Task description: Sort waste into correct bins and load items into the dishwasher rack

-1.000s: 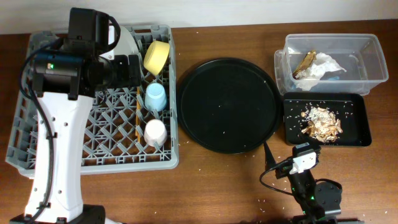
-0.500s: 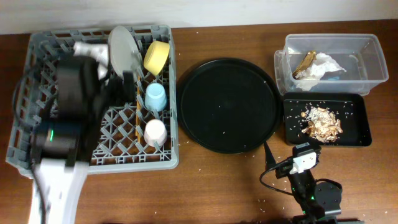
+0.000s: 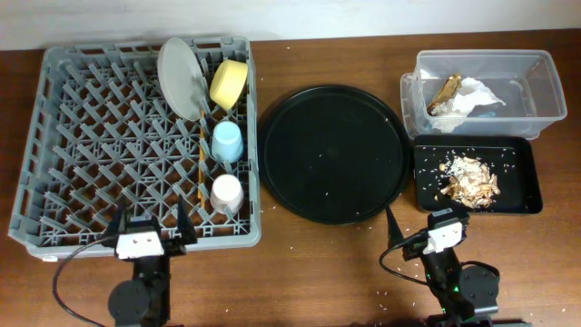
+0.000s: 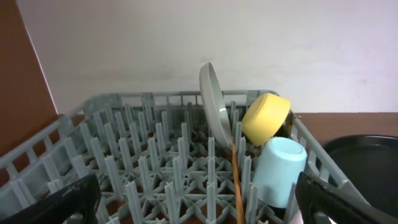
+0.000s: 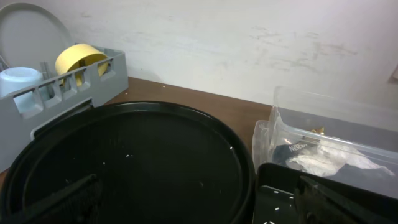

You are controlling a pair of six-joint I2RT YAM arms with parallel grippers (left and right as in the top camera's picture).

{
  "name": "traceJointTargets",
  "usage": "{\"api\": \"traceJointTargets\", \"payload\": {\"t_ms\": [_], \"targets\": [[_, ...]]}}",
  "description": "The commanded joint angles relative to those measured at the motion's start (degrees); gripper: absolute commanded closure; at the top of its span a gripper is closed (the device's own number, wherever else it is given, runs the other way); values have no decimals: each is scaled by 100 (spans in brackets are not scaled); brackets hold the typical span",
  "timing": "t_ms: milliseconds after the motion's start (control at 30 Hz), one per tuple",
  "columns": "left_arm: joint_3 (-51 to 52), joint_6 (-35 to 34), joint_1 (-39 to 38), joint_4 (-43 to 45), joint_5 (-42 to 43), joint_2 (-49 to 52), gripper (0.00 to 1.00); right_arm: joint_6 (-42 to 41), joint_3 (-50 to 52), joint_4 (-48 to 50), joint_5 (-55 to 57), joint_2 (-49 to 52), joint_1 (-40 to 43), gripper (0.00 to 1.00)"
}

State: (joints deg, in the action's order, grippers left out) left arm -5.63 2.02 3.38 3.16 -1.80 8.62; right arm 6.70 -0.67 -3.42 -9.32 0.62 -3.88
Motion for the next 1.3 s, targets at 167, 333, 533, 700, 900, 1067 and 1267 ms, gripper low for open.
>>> {"api": "traceJointTargets", "payload": {"t_ms": [167,333,533,700,900,1067,1267], "targets": [[511,564,15,-804,114,-837,0,37,35,-26,31,-42,24,2],[511,581,17,-796,186,-822,0,37,35,-26,28,-42,24,2],[511,581,17,-796,186,-822,0,37,35,-26,28,-42,24,2],[511,581,17,-796,186,-822,0,37,35,-26,31,-42,24,1],[511,581,17,-796,186,-822,0,37,35,-26,28,-42,24,2],[511,581,17,-796,186,-822,0,37,35,-26,28,-42,24,2],[509,581,17,-796,186,-822,0,37,35,-26,31,-42,24,1]]}}
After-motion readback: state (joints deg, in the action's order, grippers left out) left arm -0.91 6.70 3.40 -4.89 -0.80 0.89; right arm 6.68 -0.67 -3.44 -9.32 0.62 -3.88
